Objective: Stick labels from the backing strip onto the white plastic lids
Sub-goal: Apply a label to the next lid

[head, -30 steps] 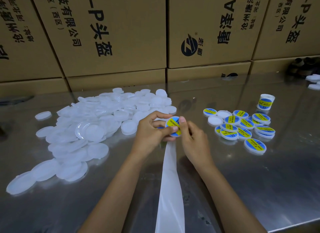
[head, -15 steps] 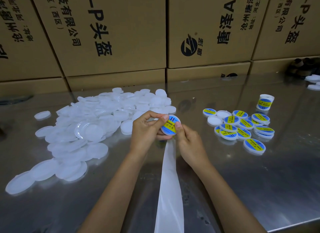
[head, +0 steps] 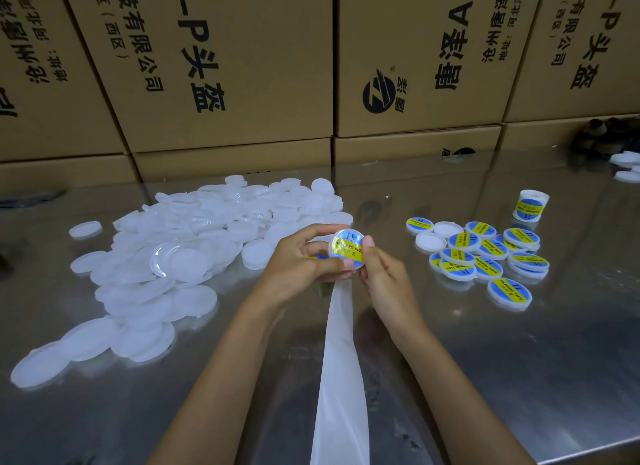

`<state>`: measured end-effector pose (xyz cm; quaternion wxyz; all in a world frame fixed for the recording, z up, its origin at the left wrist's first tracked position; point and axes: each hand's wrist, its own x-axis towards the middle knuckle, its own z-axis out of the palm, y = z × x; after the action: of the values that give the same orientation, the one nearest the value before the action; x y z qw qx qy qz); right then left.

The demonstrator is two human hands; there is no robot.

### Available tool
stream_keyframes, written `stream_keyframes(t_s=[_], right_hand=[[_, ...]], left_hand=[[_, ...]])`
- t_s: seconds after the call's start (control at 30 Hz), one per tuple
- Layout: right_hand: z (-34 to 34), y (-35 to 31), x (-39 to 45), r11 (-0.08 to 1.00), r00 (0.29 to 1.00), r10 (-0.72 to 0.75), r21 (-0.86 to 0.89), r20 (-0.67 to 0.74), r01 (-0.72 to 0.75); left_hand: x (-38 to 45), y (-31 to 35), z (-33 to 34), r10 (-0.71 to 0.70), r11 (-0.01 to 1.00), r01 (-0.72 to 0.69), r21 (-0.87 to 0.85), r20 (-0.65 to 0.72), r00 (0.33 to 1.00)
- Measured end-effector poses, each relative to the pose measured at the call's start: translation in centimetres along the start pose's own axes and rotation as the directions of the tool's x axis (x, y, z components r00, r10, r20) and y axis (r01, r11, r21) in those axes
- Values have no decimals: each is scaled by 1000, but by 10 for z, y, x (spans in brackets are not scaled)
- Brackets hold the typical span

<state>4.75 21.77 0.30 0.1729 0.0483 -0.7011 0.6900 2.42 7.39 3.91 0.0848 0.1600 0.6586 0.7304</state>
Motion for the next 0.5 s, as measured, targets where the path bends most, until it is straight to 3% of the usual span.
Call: stream_keyframes(t_s=[0.17, 0.5], right_hand=[[4, 1, -2, 976, 998, -52, -212, 18, 55], [1, 5, -1, 902, 987, -156, -412, -34, 128]], left_hand=[[0, -2, 5, 29, 998, -40, -49, -202, 979], [-1, -2, 11, 40, 996, -58, -63, -253, 967]])
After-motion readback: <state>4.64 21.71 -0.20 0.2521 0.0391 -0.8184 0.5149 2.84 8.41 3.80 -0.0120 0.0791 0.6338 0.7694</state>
